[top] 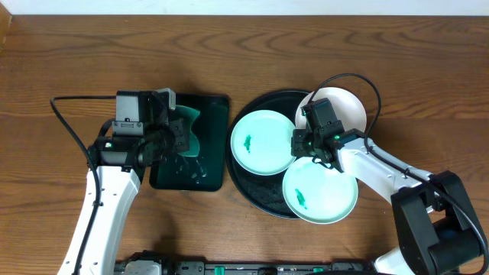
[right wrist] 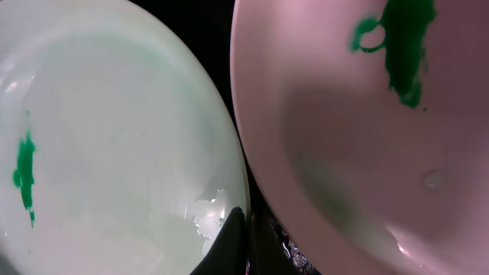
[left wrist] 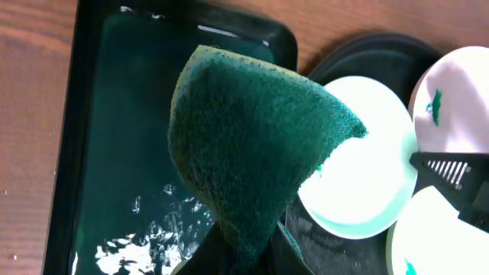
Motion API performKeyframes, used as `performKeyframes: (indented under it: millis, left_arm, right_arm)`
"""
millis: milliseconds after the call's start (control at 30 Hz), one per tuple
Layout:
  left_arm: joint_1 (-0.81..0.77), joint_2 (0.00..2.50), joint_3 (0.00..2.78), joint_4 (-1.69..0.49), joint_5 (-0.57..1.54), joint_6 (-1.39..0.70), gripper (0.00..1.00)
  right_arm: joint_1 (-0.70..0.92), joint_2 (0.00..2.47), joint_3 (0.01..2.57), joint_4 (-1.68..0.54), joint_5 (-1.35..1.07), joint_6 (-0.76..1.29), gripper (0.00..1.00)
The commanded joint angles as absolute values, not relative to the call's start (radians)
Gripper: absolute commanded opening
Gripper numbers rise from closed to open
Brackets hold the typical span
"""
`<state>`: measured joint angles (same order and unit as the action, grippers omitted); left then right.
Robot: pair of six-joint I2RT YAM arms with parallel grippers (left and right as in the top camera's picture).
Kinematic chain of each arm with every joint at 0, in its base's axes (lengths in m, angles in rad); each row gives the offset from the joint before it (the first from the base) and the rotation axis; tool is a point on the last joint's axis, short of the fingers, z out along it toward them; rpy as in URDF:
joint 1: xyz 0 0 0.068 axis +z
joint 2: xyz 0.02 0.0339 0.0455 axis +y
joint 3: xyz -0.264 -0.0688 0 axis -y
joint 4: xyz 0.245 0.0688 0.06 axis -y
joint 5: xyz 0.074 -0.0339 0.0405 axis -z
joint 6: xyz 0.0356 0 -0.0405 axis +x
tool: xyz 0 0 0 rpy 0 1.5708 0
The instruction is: Clean dirty plates on tray and stack at the side
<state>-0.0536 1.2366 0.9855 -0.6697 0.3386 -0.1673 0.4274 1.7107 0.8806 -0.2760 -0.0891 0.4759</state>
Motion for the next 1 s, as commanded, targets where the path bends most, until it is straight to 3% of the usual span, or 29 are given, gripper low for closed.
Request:
performKeyframes:
  millis: [0, 967]
  left_arm:
    - [-0.052, 1.238, 0.977, -0.637, 0.350, -0.151, 0.07]
    - [-0.052, 1.565, 0.976, -0.477, 0.272, -0.151, 0.07]
  right_arm:
    - [0.434, 1.720, 0.873, -0.275, -0.079, 0.482, 0.01]
    - [0.434, 1.720, 0.873, -0.280, -0.078, 0.481, 0.01]
